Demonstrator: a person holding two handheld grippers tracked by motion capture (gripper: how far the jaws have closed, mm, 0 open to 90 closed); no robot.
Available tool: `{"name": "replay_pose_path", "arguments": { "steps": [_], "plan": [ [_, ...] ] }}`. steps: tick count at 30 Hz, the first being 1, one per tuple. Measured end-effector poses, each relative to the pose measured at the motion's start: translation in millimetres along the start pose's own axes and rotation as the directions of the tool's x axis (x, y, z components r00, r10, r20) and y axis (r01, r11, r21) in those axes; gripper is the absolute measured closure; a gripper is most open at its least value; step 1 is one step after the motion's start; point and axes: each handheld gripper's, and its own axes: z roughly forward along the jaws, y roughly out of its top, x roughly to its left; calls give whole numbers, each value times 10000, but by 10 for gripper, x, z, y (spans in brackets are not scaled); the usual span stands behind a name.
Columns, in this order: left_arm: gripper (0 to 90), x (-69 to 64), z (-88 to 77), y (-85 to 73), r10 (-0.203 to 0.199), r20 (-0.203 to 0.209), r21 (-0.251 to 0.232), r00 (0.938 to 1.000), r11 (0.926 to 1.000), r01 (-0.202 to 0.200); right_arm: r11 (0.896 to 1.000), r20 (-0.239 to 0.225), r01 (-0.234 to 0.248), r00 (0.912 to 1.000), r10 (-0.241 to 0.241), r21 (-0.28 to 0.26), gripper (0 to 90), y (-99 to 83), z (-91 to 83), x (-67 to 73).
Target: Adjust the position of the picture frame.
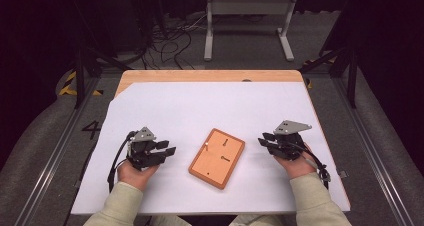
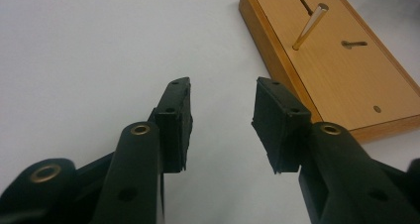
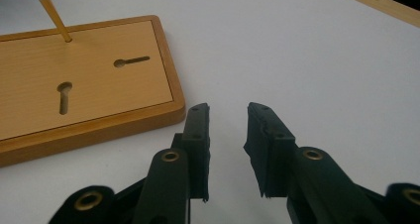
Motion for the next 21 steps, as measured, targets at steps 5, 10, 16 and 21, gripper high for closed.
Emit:
{"name": "replay_pose_path", "arguments": {
  "steps": [5,10,16,21],
  "plan": [
    [705,-30,11,42,115,191,238,9998,9996,-120,9999,-121,142,9998,-143,-99,706,13,-16,38],
    [896,-91,71,74,574,704,664,9959,9959,-621,9998,-219,173,9996,-174,-49,723,4,-40,62],
    [898,-127,192,101,588,1118,1191,9920,9903,-721,9998,-219,201,9996,-202,-29,745,-2,-88,90],
    [898,-177,327,105,570,1452,1841,9878,9793,-836,10000,-280,7,9996,-8,-48,750,-21,-133,100]
  ]
}}
